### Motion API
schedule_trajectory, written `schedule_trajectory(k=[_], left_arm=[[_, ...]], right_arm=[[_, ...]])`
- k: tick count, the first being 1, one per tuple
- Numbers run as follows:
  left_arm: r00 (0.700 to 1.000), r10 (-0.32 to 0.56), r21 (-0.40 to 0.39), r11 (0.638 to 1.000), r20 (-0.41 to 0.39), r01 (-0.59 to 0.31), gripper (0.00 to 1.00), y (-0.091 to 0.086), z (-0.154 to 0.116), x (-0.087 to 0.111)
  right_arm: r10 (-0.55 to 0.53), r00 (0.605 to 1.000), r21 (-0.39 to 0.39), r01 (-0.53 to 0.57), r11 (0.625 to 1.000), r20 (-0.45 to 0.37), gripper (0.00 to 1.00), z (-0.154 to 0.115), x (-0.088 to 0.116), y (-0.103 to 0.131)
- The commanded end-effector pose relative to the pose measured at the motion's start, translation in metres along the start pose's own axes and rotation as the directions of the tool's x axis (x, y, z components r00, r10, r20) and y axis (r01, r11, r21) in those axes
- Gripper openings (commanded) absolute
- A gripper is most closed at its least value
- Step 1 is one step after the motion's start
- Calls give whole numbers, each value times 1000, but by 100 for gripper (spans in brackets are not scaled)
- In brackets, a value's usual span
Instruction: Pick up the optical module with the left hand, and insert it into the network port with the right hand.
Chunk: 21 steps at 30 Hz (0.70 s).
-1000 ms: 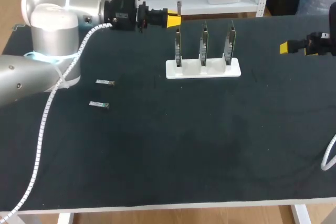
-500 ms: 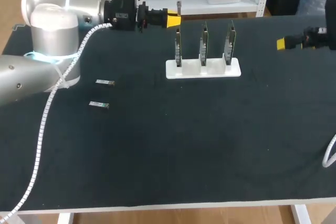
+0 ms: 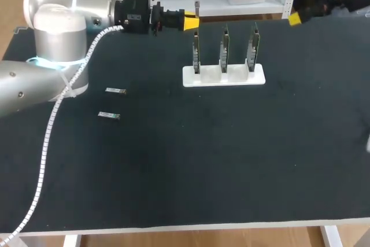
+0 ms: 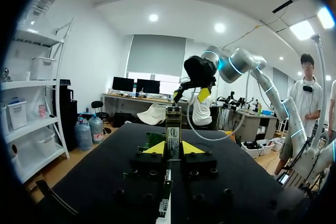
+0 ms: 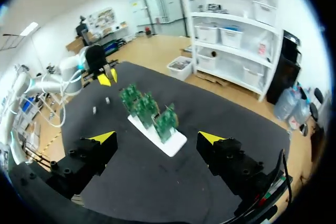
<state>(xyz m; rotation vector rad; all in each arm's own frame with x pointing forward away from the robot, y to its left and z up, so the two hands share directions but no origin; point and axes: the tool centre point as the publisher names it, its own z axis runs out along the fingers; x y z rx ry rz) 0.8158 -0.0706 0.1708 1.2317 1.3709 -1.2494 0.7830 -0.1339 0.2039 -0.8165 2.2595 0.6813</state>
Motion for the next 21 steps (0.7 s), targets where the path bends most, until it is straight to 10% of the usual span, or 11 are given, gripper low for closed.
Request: schedule_trajectory(k=[1, 21], left_arm=[[1000, 1, 0, 1000, 1, -1, 0, 0, 0, 1], [1000, 1, 0, 1000, 1, -1, 0, 0, 0, 1]], right_arm=[[28, 999, -192, -24, 981, 21, 100, 16, -14, -10], [-91, 995, -287, 98, 953, 37, 100, 24, -35, 7]])
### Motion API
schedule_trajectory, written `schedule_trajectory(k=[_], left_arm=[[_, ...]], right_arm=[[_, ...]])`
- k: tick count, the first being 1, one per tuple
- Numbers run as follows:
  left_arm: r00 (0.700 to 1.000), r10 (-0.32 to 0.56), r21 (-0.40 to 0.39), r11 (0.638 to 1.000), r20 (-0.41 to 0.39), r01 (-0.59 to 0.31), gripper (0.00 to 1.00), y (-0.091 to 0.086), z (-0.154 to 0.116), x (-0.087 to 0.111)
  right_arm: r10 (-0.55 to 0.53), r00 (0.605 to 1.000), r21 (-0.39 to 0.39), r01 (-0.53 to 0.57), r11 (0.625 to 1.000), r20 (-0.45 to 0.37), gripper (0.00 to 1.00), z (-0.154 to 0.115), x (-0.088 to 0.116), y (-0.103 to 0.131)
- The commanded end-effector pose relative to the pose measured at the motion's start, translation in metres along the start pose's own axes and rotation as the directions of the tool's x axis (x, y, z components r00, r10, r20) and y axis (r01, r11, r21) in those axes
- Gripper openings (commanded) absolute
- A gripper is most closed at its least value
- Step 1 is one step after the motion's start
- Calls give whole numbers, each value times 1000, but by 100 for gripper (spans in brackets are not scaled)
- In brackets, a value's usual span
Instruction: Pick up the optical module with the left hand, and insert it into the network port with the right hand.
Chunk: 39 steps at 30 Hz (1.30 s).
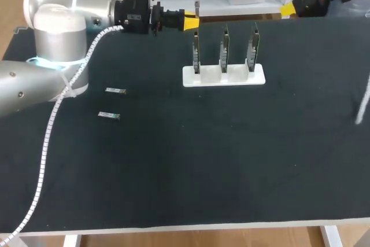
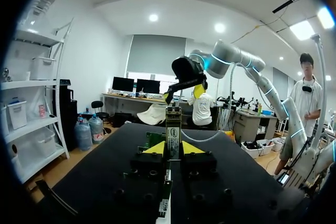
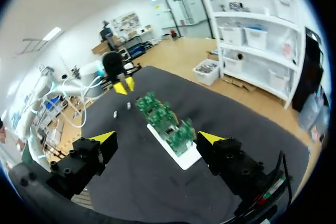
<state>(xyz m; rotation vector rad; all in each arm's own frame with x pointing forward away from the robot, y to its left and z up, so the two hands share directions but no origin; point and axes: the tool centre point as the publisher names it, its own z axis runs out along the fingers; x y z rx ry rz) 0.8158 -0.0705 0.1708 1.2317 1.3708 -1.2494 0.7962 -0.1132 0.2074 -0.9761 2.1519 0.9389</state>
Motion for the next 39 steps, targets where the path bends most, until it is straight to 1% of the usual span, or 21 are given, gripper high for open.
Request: schedule_trajectory(k=[1, 2, 4, 6, 9, 12, 14, 21, 25, 28, 29, 32, 33, 34, 39], left_arm=[[1000, 1, 0, 1000, 1, -1, 0, 0, 0, 1], [1000, 1, 0, 1000, 1, -1, 0, 0, 0, 1], [1000, 1, 0, 1000, 1, -1, 0, 0, 0, 1], [1000, 1, 0, 1000, 1, -1, 0, 0, 0, 1], [1000, 1, 0, 1000, 1, -1, 0, 0, 0, 1], [1000, 1, 0, 1000, 1, -1, 0, 0, 0, 1], [1000, 1, 0, 1000, 1, -1, 0, 0, 0, 1], [1000, 1, 0, 1000, 1, -1, 0, 0, 0, 1], [1000, 1, 0, 1000, 1, -1, 0, 0, 0, 1], [1000, 1, 0, 1000, 1, -1, 0, 0, 0, 1], [1000, 1, 0, 1000, 1, -1, 0, 0, 0, 1], [1000, 1, 0, 1000, 1, -1, 0, 0, 0, 1], [1000, 1, 0, 1000, 1, -1, 0, 0, 0, 1], [1000, 1, 0, 1000, 1, -1, 0, 0, 0, 1], [1000, 1, 0, 1000, 1, -1, 0, 0, 0, 1]], right_arm=[[-63, 998, -71, 63, 996, -6, 100, 11, -21, 1], [-80, 997, -84, 80, 993, -7, 100, 15, -25, 3], [-100, 995, -139, 99, 985, 5, 100, 19, -32, 7], [-121, 993, -176, 118, 977, -3, 100, 23, -36, 10], [-150, 988, -211, 141, 967, -26, 100, 28, -37, 13], [-163, 986, -241, 151, 959, -30, 100, 31, -38, 15], [-167, 985, -237, 155, 959, -35, 100, 33, -38, 16], [-164, 986, -269, 149, 952, -33, 100, 45, -38, 22], [-190, 981, -282, 172, 944, -37, 100, 53, -40, 28], [-202, 979, -252, 192, 948, -15, 100, 58, -44, 32], [-220, 975, -269, 208, 940, -18, 100, 59, -45, 33], [-245, 969, -265, 230, 936, -26, 100, 63, -45, 38], [-247, 969, -262, 231, 937, -30, 100, 63, -45, 38], [-232, 972, -216, 219, 951, -36, 100, 63, -45, 37], [-232, 972, -216, 219, 951, -36, 100, 63, -45, 37]])
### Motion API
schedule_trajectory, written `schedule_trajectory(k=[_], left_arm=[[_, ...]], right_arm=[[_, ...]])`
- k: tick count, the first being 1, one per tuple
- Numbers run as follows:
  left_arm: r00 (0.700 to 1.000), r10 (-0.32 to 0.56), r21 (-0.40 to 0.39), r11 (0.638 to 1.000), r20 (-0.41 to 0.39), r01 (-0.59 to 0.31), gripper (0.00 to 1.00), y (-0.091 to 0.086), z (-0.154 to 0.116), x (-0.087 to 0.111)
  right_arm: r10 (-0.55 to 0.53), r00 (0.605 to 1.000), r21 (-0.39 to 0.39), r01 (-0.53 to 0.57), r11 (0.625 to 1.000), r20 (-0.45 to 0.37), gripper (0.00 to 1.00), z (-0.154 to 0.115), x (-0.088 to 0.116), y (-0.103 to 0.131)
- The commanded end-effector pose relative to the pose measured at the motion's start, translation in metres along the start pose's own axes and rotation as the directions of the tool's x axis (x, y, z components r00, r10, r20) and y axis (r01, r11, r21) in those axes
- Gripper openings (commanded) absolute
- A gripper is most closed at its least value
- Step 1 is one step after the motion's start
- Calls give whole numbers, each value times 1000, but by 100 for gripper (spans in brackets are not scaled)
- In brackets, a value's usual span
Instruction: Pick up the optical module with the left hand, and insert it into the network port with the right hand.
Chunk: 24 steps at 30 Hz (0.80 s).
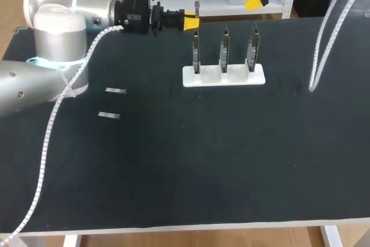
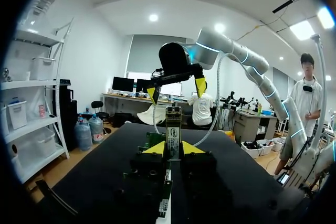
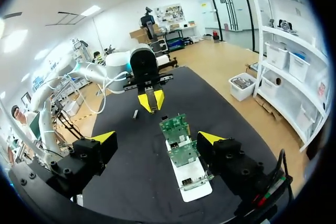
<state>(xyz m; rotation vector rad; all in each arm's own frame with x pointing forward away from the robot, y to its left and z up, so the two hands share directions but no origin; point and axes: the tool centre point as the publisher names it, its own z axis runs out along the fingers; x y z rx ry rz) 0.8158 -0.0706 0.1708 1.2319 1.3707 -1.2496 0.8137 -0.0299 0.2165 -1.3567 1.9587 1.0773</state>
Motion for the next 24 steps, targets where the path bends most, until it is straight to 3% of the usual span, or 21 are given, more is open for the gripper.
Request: schedule_trajectory(k=[1, 10, 13, 17, 24], left_arm=[[1000, 1, 0, 1000, 1, -1, 0, 0, 0, 1], [1000, 1, 0, 1000, 1, -1, 0, 0, 0, 1], [1000, 1, 0, 1000, 1, -1, 0, 0, 0, 1], [1000, 1, 0, 1000, 1, -1, 0, 0, 0, 1], [1000, 1, 0, 1000, 1, -1, 0, 0, 0, 1]], right_arm=[[0, 1000, 27, 0, 1000, 3, 100, 1, 2, 8], [0, 1000, 27, 0, 1000, 3, 100, 1, 2, 8], [-73, 997, -11, 73, 997, -16, 100, 8, -8, 9], [-170, 985, -109, 171, 979, 23, 100, 14, -20, 13], [-234, 972, -210, 231, 950, 10, 100, 14, -24, 12]])
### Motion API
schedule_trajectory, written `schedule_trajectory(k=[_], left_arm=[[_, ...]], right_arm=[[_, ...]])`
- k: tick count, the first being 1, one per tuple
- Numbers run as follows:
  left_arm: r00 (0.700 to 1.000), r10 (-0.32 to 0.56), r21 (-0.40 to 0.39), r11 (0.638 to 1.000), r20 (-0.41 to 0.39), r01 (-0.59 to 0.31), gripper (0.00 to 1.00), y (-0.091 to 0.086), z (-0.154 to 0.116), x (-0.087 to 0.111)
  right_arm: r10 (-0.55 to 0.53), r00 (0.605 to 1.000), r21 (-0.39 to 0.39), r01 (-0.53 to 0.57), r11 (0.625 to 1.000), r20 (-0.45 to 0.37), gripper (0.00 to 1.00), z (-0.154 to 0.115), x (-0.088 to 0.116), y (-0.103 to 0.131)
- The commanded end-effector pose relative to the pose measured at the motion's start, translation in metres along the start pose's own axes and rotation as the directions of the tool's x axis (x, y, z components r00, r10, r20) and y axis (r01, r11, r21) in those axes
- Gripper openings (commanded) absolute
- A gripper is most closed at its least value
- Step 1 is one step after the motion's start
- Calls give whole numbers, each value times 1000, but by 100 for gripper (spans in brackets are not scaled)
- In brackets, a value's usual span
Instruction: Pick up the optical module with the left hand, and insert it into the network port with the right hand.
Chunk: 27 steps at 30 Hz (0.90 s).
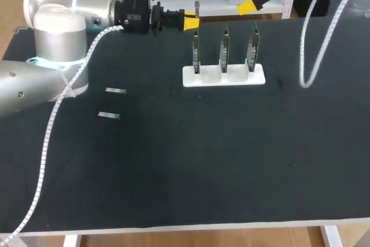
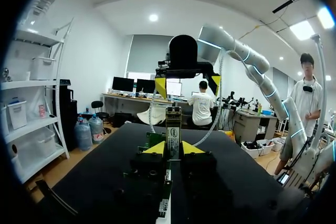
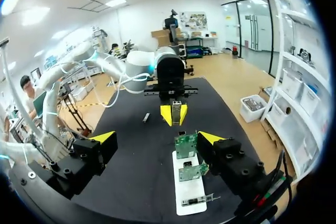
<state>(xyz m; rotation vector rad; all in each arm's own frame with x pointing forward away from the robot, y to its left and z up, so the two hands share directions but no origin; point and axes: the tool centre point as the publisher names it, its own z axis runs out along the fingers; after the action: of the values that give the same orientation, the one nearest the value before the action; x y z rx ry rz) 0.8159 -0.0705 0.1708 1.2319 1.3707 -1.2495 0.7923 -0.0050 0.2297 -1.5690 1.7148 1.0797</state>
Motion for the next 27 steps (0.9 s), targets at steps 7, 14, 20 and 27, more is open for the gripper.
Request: schedule_trajectory(k=[7, 14, 20, 27], left_arm=[[1000, 1, 0, 1000, 1, -1, 0, 0, 0, 1], [1000, 1, 0, 1000, 1, -1, 0, 0, 0, 1], [1000, 1, 0, 1000, 1, -1, 0, 0, 0, 1], [1000, 1, 0, 1000, 1, -1, 0, 0, 0, 1]], right_arm=[[-31, 999, -154, 24, 988, -38, 100, 1, -5, -19], [-51, 998, -162, 44, 986, -39, 100, 12, -9, -23], [-57, 998, -168, 52, 984, -27, 100, 24, -15, -23], [-61, 998, -161, 59, 985, -8, 100, 34, -20, -15]])
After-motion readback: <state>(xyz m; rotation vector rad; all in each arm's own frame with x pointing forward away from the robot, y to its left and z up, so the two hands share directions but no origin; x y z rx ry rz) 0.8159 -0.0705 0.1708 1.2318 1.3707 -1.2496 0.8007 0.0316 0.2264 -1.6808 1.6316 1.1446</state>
